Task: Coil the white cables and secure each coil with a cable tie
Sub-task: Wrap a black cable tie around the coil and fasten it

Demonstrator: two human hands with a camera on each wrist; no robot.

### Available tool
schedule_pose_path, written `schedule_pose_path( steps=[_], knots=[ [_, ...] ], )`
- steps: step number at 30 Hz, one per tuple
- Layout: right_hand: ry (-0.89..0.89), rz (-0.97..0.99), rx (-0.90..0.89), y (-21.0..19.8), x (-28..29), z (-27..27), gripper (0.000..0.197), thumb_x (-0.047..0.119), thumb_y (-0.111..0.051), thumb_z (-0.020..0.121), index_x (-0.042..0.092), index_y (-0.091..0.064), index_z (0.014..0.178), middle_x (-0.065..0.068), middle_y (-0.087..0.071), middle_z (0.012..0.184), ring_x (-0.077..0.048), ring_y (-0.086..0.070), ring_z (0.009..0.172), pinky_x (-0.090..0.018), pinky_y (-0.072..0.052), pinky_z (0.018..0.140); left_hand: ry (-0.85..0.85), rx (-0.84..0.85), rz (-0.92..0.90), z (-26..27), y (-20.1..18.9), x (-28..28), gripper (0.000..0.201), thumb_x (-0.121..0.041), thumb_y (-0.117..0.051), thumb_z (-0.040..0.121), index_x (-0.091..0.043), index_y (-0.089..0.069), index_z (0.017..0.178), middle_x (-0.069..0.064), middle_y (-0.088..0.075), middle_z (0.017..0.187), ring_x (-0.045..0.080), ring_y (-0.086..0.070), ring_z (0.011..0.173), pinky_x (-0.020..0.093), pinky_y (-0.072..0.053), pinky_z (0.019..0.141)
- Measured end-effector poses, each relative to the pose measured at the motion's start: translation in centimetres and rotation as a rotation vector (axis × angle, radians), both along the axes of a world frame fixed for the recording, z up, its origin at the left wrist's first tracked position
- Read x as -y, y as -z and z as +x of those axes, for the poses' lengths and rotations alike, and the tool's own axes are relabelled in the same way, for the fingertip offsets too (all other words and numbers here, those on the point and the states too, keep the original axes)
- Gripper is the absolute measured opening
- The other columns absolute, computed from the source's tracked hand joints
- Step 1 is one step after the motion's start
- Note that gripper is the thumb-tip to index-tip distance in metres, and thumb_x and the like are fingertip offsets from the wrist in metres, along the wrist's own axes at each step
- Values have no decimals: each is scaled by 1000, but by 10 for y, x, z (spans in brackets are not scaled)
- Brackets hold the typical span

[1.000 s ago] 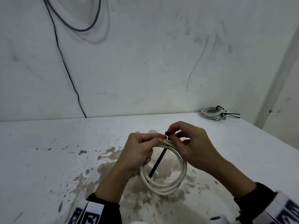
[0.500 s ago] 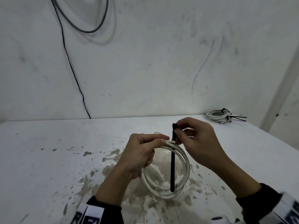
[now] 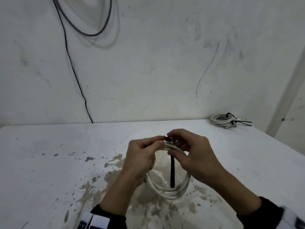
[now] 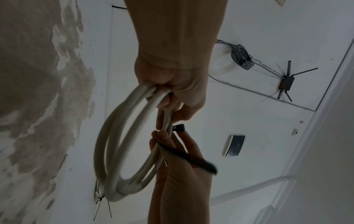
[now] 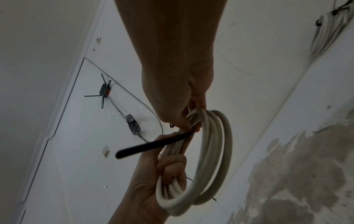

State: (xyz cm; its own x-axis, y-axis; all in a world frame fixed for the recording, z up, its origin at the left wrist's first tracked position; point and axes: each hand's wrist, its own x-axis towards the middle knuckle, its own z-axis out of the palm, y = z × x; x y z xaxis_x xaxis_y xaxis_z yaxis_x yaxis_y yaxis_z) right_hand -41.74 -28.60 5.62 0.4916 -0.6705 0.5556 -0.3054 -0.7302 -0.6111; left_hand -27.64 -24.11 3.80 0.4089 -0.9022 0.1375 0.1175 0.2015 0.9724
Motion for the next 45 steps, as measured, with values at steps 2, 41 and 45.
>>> schedule_pose_path(
  steps=[2,41,45],
  knots=[
    [-6,-49,-58,2,0,2,32,4,-70,78,15,-60,105,5,-67,92,-6,-66,83,-15,-52,77,4,-19,27,-2,2,1,17,-4,-61,85,-10,-75,91,9,-52,49,8,-22,30,15,-20,34],
    [-33,509,74,-18,-17,13,27,14,-65,76,12,-70,50,2,-45,90,-1,-48,81,-19,-32,72,-4,-154,87,12,-16,-6,26,3,-54,84,-8,-74,72,10,-53,56,4,-20,30,11,-18,32],
    [-25,515,98,-16,-15,15,25,15,-66,77,8,-71,55,1,-46,90,-7,-50,86,-23,-35,78,-10,-155,93,11,-15,-6,24,3,-53,85,-6,-73,75,10,-52,58,5,-21,30,11,-18,32]
  ],
)
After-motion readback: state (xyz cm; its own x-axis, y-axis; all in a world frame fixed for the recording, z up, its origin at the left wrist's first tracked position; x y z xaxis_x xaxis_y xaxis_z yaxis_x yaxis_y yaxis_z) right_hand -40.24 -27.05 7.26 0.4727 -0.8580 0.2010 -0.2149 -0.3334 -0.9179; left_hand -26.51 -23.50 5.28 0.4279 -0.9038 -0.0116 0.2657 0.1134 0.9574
